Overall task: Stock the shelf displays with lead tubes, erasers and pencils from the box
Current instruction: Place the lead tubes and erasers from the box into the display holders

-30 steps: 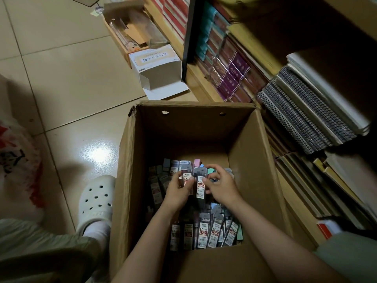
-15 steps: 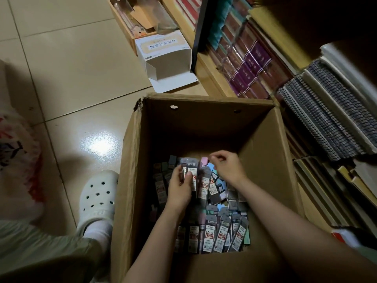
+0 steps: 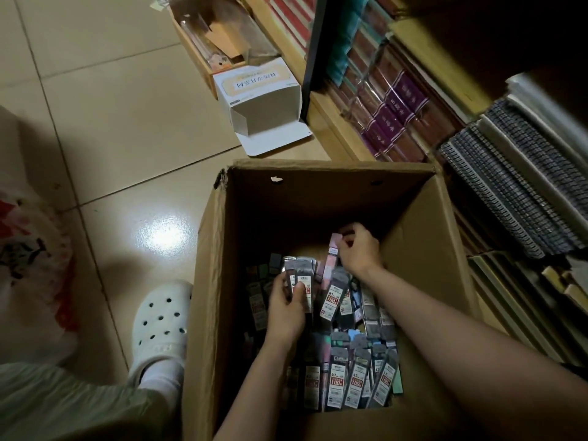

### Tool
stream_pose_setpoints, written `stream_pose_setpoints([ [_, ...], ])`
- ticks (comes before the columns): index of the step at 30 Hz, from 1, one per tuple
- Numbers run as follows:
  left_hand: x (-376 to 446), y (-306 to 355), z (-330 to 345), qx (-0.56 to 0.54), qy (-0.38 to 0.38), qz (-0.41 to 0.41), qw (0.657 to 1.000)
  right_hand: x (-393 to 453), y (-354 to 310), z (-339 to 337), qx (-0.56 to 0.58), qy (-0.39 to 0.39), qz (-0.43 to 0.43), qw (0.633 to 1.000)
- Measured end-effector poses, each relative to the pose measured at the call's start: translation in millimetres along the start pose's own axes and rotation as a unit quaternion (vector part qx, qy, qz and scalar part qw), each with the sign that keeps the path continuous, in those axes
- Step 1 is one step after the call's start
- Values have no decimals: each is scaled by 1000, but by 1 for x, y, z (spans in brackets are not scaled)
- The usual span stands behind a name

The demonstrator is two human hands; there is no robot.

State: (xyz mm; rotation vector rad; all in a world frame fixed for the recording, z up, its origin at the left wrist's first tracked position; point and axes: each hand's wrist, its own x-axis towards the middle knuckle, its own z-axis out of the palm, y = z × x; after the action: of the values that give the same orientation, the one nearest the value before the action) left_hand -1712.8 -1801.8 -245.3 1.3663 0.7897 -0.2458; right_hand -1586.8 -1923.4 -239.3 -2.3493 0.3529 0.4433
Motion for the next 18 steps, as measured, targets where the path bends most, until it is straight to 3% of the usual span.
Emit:
stream_pose_setpoints([
  [4,-9,27,7,-3,-16,24,1000,-17,-12,-46,58,74,-90,992],
  [9,-35,103,20,37,-58,118,991,-57,-48,-115,206,62,-119,969],
  [18,-138,237,45,91,-263,252,927,-178,-109,-259,280,81,-247,924],
])
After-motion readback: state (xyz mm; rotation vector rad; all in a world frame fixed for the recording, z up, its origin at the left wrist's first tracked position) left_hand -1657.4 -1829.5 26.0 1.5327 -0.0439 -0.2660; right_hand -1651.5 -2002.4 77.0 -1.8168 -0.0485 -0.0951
